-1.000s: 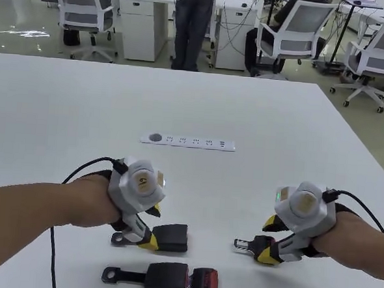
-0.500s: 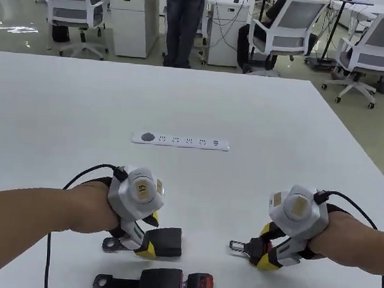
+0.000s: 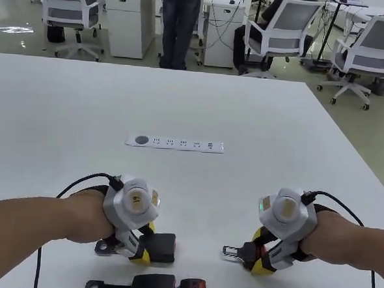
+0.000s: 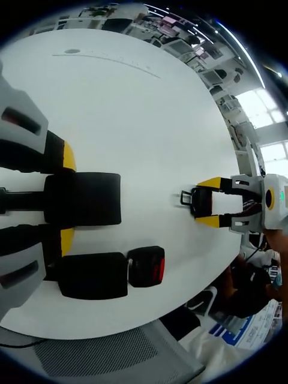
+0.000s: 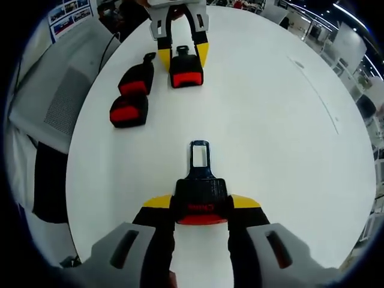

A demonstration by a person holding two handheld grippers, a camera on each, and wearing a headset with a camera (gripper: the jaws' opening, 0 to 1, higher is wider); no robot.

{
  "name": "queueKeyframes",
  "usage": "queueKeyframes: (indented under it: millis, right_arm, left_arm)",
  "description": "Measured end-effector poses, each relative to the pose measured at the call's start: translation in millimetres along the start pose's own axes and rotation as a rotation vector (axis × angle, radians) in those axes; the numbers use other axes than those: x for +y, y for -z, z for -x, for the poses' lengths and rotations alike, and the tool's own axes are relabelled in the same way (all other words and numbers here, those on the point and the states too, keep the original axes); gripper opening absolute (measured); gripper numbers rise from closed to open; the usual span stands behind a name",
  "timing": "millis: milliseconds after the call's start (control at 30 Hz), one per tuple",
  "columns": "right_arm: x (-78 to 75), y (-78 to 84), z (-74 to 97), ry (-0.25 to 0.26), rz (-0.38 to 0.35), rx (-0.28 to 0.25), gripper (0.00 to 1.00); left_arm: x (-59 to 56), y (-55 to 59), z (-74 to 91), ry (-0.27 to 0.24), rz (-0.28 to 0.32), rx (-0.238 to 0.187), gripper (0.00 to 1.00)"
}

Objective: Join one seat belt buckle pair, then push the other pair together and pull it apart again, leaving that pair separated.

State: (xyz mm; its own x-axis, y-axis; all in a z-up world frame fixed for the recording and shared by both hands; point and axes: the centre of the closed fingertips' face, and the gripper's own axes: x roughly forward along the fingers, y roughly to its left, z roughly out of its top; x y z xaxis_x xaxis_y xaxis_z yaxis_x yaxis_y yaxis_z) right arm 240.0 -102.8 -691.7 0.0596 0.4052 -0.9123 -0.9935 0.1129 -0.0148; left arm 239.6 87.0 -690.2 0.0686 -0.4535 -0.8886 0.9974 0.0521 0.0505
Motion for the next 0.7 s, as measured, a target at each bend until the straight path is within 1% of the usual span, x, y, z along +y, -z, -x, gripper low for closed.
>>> queueKeyframes:
  millis: [33,67,100,133,167,200,300,333,367,433,500,567,600,633,667,700]
  right_arm:
    - [0.4,0.0,-0.3,-0.001,-0.002,0.002,0.32]
    - [0.6,0.1,-0.4,-0.002,-0.003,0.002,0.32]
    - [0.5,-0.1,-0.5,-0.002,-0.002,0.004,0.32]
    - [0.5,-0.2,-0.5,-0.001,-0.002,0.006,0.32]
    - [0.4,-0.2,-0.2,0.0,0.0,0.008,0.32]
    - [0.2,-0.4,-0.3,0.001,0.0,0.01,0.32]
    - [2.0,-1.1,-1.7,0.002,0.018,0.033,0.32]
    - [2.2,-2.1,-2.1,0.004,0.022,0.035,0.32]
    - [3.7,-4.1,-3.0,0.005,0.02,0.034,0.32]
    - [4.0,-8.6,-4.9,0.008,0.02,0.031,0.32]
    - [2.8,-15.9,-7.6,0.01,0.014,0.023,0.32]
    - [7.1,-25.8,-11.7,0.007,0.019,0.012,0.32]
    - [8.8,-29.8,-13.3,0.005,0.025,0.008,0.32]
    - [11.6,-33.8,-14.7,0.003,0.029,0.003,0.32]
    - [13.1,-39.4,-16.6,0.003,0.03,-0.005,0.32]
    - [12.1,-43.0,-18.3,0.004,0.031,-0.013,0.32]
  left_arm:
    - [0.2,0.0,0.1,0.001,0.006,0.004,0.32]
    - [4.0,3.3,-1.8,0.002,0.019,0.014,0.32]
    - [4.5,3.9,-2.0,0.001,0.024,0.02,0.32]
    - [2.0,1.1,-0.8,0.001,0.031,0.027,0.32]
    - [1.7,1.1,-0.4,0.0,0.046,0.035,0.32]
    - [-0.2,-1.0,0.5,0.001,0.047,0.038,0.32]
    - [-1.8,-1.2,0.9,0.007,0.06,0.042,0.32]
    - [1.5,2.8,-2.1,0.009,0.064,0.042,0.32]
    - [1.9,3.6,-2.5,0.009,0.066,0.041,0.32]
    - [1.8,3.2,-2.0,0.009,0.068,0.041,0.32]
    - [-0.7,2.1,-1.4,0.009,0.068,0.043,0.32]
    - [0.0,2.6,-2.4,0.009,0.066,0.045,0.32]
    - [-4.4,-2.5,1.5,0.01,0.065,0.046,0.32]
    - [-4.3,-1.9,1.2,0.011,0.066,0.046,0.32]
    - [-1.8,1.6,-1.7,0.011,0.066,0.047,0.32]
    - [-1.5,2.3,-2.1,0.012,0.066,0.048,0.32]
